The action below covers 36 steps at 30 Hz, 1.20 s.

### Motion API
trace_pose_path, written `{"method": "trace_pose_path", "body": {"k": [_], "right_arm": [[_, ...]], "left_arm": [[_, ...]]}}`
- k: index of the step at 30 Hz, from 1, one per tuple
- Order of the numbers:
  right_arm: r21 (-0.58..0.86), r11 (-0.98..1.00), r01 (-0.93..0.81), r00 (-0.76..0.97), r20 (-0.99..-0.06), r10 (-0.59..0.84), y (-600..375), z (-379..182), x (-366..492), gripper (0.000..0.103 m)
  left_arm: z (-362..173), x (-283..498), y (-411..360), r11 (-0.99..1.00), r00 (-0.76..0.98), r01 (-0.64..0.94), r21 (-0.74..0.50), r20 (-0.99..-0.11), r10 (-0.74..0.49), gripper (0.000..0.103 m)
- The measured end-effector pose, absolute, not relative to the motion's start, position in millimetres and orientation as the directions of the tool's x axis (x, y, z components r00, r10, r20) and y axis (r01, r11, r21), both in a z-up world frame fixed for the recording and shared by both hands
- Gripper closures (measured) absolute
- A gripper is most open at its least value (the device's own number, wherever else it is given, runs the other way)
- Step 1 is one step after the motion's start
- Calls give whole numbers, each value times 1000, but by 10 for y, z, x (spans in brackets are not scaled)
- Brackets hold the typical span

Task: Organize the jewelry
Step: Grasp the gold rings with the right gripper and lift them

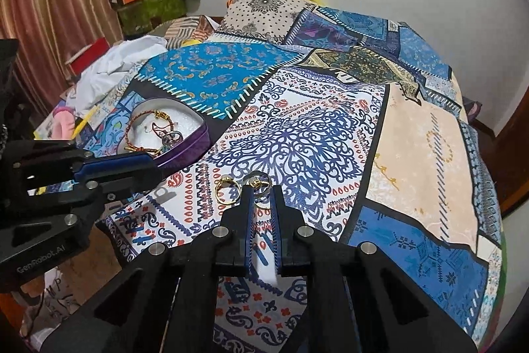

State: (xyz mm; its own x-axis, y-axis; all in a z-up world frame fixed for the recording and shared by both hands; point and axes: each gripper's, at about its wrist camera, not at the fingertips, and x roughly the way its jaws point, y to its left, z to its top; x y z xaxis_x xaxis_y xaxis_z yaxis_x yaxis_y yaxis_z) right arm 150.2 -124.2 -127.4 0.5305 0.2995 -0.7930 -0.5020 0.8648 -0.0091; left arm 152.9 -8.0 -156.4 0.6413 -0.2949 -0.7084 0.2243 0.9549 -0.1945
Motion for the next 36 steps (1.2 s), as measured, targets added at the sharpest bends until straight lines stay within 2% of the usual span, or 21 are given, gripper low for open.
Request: {"method": "trace_pose_path", "body": {"k": [2,7,16,36], "right_arm": [[-27,857,-514,525,-800,290,-1192,-1280,1530,87],[-47,848,-527,510,-816,272,-1118,-1329,1616,86],[4,846,-533,480,-822,307,-1139,-1374,1669,84],[51,877,-478,580,-732,359,-1251,-959,1518,85]], "left_arm": [[-1569,1525,-59,956,641,219,-197,-710,-293,95],[-1587,1510,-16,956,639,215,-200,-711,-293,95],[-1637,1520,24,954,636,206,-216,-711,-298,95],[-1314,1428,200,964,705,185,-189,-658,-264,95]]}}
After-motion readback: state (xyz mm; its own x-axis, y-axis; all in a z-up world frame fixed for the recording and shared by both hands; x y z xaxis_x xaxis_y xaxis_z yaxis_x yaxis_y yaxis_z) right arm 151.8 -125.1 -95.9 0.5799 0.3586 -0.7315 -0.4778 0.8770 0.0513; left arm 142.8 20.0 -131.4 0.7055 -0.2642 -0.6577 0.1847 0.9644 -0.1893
